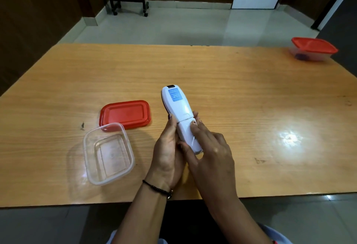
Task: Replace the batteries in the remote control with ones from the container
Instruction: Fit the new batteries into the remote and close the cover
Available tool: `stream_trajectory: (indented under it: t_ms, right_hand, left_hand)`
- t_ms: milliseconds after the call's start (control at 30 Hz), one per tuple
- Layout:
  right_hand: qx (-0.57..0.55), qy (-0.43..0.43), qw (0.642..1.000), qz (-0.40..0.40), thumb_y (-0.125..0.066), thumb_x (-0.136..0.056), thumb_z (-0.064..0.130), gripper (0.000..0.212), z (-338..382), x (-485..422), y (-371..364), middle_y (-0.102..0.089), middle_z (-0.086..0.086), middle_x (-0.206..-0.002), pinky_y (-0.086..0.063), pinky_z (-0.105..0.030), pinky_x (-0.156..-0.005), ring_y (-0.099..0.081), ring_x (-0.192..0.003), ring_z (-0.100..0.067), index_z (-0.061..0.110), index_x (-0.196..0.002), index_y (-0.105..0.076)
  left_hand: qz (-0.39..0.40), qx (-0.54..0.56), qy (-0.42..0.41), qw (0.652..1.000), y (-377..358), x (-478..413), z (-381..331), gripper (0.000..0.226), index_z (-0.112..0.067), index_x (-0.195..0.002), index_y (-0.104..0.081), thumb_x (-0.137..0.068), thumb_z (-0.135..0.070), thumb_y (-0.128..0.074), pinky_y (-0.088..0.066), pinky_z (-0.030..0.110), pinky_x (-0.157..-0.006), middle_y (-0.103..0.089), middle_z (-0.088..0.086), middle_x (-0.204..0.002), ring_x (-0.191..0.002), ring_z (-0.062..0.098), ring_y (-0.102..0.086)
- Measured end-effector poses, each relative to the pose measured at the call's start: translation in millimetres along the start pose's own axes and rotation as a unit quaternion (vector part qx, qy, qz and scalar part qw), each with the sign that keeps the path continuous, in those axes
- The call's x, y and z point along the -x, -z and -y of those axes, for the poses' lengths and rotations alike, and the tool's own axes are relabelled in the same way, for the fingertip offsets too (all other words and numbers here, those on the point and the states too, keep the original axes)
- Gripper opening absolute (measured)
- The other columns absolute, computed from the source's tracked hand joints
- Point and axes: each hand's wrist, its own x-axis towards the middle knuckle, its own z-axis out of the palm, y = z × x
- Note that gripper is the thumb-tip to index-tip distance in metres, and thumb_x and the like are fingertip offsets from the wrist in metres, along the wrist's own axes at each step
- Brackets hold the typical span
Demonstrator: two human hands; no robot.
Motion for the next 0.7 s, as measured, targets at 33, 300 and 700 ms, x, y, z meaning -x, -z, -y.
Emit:
stream_trajectory:
  t_ms: [33,300,700]
  right_hand:
    - [0.004,0.006,1.0,-0.003,-0.052,-0.082,0.039,0.047,0.8,-0.5,-1.6,-0.064,-0.002,-0.125,-0.055,-0.039,-0.07,-0.059,-0.093,-0.022,0.016,-0.122,-0.059]
    - [0.027,0.018,0.999,-0.03,-0.049,-0.088,0.039,0.043,1.0,-5.3,-5.8,-0.059,0.005,-0.132,-0.046,-0.035,-0.068,-0.05,-0.091,-0.021,0.023,-0.127,-0.057]
    - [-0.393,-0.169,0.898,0.106,-0.066,-0.085,0.018,0.053,1.4,-9.2,12.3,-0.052,0.019,-0.135,-0.052,-0.029,-0.092,-0.055,-0.116,-0.007,0.03,-0.134,-0.048]
  left_hand:
    - [-0.003,-0.009,-0.005,1.0,-0.6,0.4,0.9,0.056,-0.006,-0.126,-0.058,-0.095,-0.047,-0.035,-0.046,0.03,-0.099,-0.059,0.009,-0.126,-0.115,0.017,-0.056]
    - [0.005,0.014,-0.025,1.0,-3.9,0.0,0.5,0.043,-0.004,-0.133,-0.048,-0.094,-0.022,-0.046,-0.05,0.028,-0.095,-0.054,0.016,-0.135,-0.117,0.021,-0.057]
    - [-0.019,-0.068,-0.054,0.996,2.6,-6.4,-1.9,0.053,-0.005,-0.127,-0.055,-0.087,-0.039,-0.049,-0.051,0.037,-0.085,-0.06,0.015,-0.129,-0.111,0.024,-0.059]
